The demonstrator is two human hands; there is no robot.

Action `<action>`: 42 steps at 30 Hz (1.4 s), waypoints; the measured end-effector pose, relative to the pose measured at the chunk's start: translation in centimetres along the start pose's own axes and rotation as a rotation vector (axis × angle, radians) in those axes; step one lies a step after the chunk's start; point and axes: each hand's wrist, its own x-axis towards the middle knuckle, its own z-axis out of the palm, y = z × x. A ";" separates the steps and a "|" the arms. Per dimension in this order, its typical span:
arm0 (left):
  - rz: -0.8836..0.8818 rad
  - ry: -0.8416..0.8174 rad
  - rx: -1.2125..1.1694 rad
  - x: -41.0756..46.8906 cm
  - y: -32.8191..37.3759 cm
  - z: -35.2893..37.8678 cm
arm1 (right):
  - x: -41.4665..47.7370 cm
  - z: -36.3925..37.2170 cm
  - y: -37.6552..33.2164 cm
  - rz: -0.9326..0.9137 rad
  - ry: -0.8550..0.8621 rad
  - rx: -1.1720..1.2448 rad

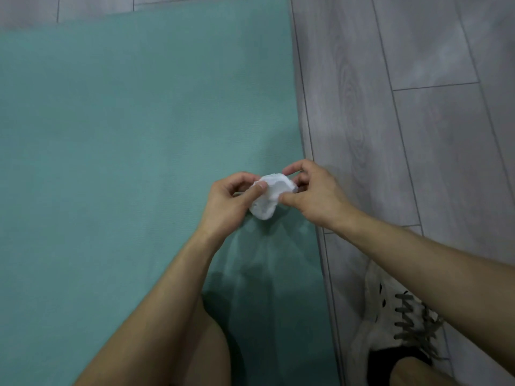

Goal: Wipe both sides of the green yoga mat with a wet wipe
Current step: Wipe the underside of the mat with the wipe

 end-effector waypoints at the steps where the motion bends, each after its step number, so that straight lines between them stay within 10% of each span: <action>1: -0.009 0.045 -0.028 0.1 0.0 0.0 | 0.0 0.1 0.1 0.005 -0.004 -0.013; 19: 0.084 0.239 0.036 0.6 -1.0 -0.4 | -0.8 1.2 -1.7 0.216 -0.074 0.289; 42: 0.174 0.192 0.134 0.7 -1.1 -0.4 | 0.0 1.7 0.1 0.088 0.013 -0.131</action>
